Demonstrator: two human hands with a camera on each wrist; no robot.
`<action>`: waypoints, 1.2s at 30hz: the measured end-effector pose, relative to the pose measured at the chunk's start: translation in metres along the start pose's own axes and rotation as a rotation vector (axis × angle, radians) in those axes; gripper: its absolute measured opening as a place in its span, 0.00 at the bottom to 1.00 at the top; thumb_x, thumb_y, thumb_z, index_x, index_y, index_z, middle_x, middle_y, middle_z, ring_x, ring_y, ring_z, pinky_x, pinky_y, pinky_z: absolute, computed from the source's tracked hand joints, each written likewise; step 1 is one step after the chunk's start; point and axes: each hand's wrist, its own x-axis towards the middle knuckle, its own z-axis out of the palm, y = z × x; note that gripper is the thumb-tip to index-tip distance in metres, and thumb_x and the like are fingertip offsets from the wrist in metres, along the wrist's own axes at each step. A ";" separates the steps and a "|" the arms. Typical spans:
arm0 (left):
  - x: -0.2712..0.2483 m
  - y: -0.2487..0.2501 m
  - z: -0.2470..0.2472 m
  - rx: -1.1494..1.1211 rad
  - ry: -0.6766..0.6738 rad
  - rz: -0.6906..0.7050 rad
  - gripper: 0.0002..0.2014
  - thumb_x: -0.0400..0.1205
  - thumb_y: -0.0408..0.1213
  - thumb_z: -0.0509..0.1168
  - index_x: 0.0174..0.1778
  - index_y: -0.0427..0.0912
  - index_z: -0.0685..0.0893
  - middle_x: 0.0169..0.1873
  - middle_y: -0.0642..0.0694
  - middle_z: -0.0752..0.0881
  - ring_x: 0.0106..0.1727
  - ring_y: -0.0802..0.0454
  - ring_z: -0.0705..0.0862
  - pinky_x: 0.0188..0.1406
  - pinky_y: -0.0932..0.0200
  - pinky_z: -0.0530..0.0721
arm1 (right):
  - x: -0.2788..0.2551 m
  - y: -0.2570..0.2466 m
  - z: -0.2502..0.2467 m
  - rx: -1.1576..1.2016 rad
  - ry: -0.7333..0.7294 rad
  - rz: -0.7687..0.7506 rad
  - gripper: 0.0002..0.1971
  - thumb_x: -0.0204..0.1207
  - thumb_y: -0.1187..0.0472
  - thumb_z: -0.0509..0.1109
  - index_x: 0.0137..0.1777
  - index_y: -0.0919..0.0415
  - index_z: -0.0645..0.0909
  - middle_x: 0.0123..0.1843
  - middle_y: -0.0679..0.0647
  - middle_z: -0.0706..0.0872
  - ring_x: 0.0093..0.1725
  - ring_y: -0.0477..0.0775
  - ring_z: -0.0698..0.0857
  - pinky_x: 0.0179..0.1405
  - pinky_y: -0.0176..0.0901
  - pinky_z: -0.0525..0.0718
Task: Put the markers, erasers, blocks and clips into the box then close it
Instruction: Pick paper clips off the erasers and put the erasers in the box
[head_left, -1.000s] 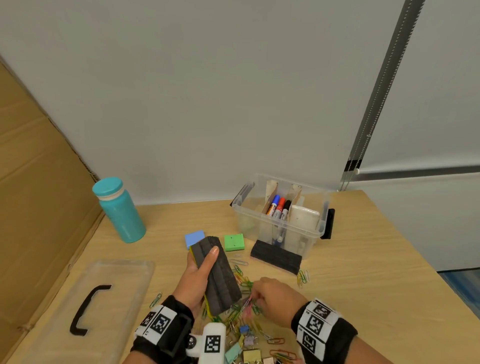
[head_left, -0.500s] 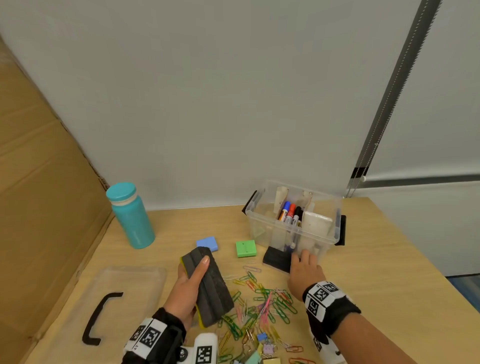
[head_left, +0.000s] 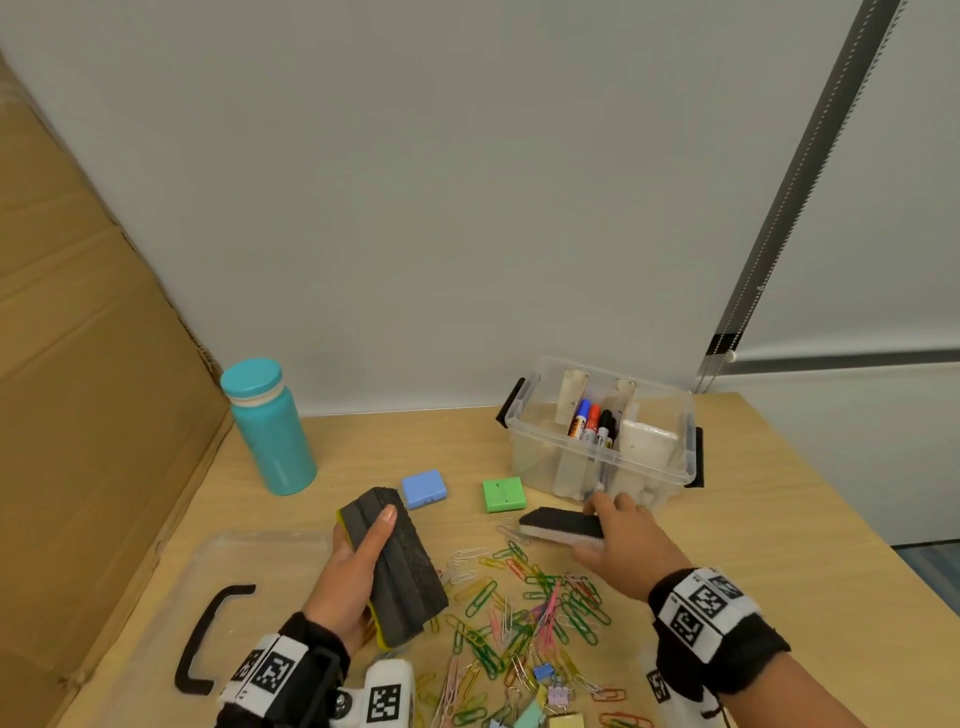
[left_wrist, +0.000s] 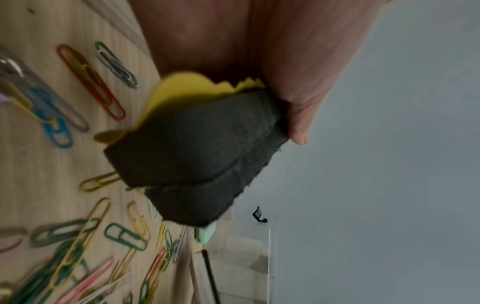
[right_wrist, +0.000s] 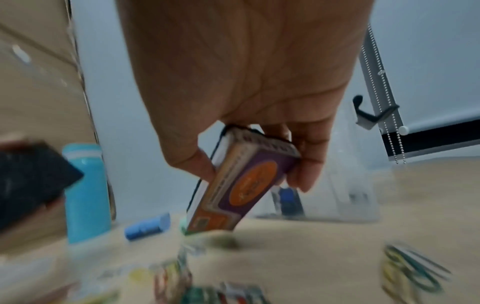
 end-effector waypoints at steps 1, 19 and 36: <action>-0.001 0.001 0.000 -0.010 -0.009 -0.006 0.22 0.78 0.46 0.68 0.68 0.52 0.71 0.59 0.35 0.83 0.53 0.36 0.86 0.44 0.39 0.89 | -0.003 -0.004 -0.009 0.054 0.034 -0.045 0.20 0.74 0.46 0.65 0.64 0.49 0.70 0.59 0.51 0.73 0.58 0.53 0.76 0.60 0.45 0.79; 0.009 0.012 -0.010 0.043 0.027 0.018 0.24 0.78 0.49 0.68 0.70 0.53 0.71 0.58 0.40 0.85 0.58 0.41 0.84 0.61 0.41 0.82 | 0.082 -0.065 -0.114 -0.016 0.342 -0.107 0.10 0.82 0.66 0.60 0.61 0.60 0.69 0.55 0.60 0.82 0.47 0.59 0.84 0.47 0.54 0.87; 0.007 0.018 -0.005 0.079 0.036 -0.026 0.27 0.79 0.47 0.68 0.73 0.54 0.67 0.58 0.45 0.84 0.56 0.45 0.84 0.54 0.49 0.81 | 0.157 -0.067 -0.113 -0.023 -0.169 0.132 0.16 0.78 0.66 0.67 0.65 0.67 0.81 0.64 0.63 0.85 0.59 0.61 0.85 0.64 0.53 0.82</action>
